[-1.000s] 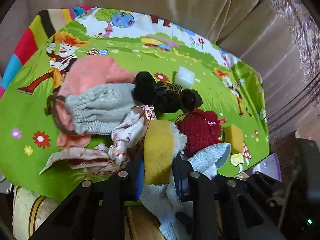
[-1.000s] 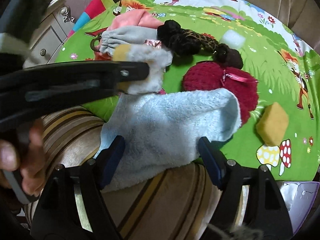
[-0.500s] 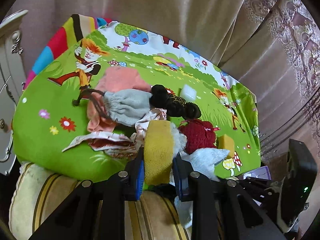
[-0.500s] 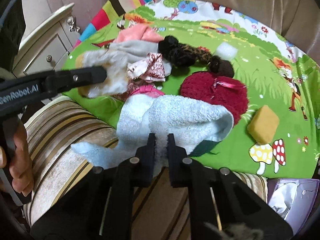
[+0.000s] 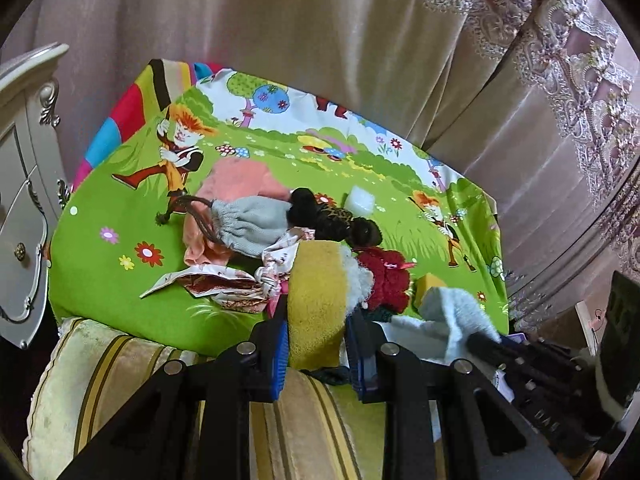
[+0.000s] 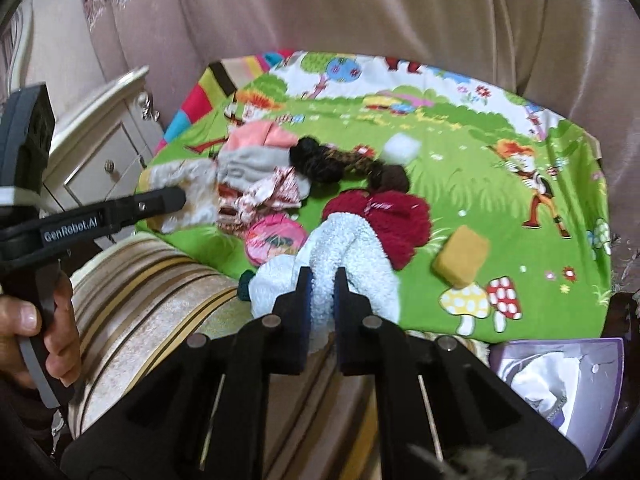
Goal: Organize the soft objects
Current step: 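Grasp the yellow sponge with the left tool while the right tool grasps the light blue towel, then carry the sponge and towel into the white box and open both tools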
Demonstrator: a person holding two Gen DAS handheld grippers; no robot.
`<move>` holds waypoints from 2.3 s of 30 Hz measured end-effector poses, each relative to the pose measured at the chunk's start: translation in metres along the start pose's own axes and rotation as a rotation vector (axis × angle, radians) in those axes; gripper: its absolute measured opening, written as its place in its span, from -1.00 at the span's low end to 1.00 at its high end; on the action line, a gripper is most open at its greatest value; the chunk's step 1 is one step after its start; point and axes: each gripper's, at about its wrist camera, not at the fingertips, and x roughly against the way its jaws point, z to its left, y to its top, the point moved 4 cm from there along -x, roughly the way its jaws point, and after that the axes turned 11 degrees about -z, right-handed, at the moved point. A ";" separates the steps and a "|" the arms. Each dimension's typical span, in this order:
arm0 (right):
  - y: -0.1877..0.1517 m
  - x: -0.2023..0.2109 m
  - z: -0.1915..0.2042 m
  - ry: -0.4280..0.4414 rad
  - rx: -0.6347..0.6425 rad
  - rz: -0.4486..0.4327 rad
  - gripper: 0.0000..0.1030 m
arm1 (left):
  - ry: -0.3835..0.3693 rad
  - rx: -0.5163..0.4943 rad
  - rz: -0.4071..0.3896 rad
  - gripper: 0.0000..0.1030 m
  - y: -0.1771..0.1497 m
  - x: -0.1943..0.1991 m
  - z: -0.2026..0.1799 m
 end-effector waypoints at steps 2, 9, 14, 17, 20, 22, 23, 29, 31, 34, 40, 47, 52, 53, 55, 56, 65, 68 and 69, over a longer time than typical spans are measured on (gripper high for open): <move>0.003 0.010 -0.006 -0.011 -0.006 -0.017 -0.76 | -0.010 -0.008 -0.005 -0.49 0.001 0.005 -0.006; 0.002 0.043 -0.030 -0.056 -0.041 -0.062 -0.76 | -0.045 -0.027 -0.002 -0.49 -0.004 0.013 -0.027; 0.000 0.068 -0.056 -0.104 -0.082 -0.097 -0.76 | -0.078 -0.049 0.016 -0.49 -0.012 0.014 -0.047; -0.002 0.083 -0.072 -0.134 -0.099 -0.114 -0.76 | -0.101 -0.061 0.027 -0.49 -0.015 0.013 -0.060; -0.005 0.096 -0.090 -0.170 -0.125 -0.130 -0.76 | -0.130 -0.086 0.042 -0.49 -0.021 0.012 -0.079; -0.008 0.105 -0.102 -0.195 -0.144 -0.140 -0.76 | -0.149 -0.109 0.051 -0.49 -0.024 0.011 -0.092; -0.010 0.108 -0.107 -0.205 -0.153 -0.142 -0.76 | -0.155 -0.117 0.055 -0.49 -0.025 0.010 -0.098; -0.026 0.129 -0.139 -0.273 -0.191 -0.145 -0.76 | -0.225 -0.185 0.098 -0.49 -0.039 0.005 -0.144; -0.035 0.134 -0.150 -0.306 -0.201 -0.140 -0.76 | -0.255 -0.208 0.122 -0.49 -0.048 0.001 -0.161; -0.050 0.140 -0.165 -0.351 -0.220 -0.130 -0.76 | -0.298 -0.237 0.163 -0.49 -0.062 -0.005 -0.185; -0.084 0.145 -0.193 -0.413 -0.274 -0.093 -0.76 | -0.359 -0.292 0.237 -0.49 -0.094 -0.016 -0.228; -0.111 0.145 -0.216 -0.439 -0.343 -0.059 -0.76 | -0.396 -0.355 0.320 -0.49 -0.127 -0.029 -0.269; -0.122 0.145 -0.225 -0.436 -0.377 -0.045 -0.75 | -0.407 -0.396 0.355 -0.45 -0.142 -0.038 -0.288; -0.122 0.145 -0.226 -0.432 -0.381 -0.043 -0.72 | -0.408 -0.403 0.358 -0.43 -0.143 -0.039 -0.291; -0.123 0.145 -0.227 -0.427 -0.385 -0.039 -0.65 | -0.406 -0.413 0.362 -0.36 -0.145 -0.040 -0.295; -0.123 0.145 -0.226 -0.422 -0.382 -0.038 -0.58 | -0.405 -0.417 0.364 -0.27 -0.146 -0.041 -0.296; -0.111 0.151 -0.216 -0.420 -0.353 -0.081 0.24 | -0.404 -0.395 0.322 0.02 -0.134 -0.034 -0.290; -0.107 0.151 -0.212 -0.414 -0.345 -0.086 0.24 | -0.393 -0.368 0.290 0.02 -0.127 -0.030 -0.279; -0.106 0.151 -0.210 -0.408 -0.344 -0.090 0.25 | -0.390 -0.361 0.277 0.02 -0.124 -0.028 -0.274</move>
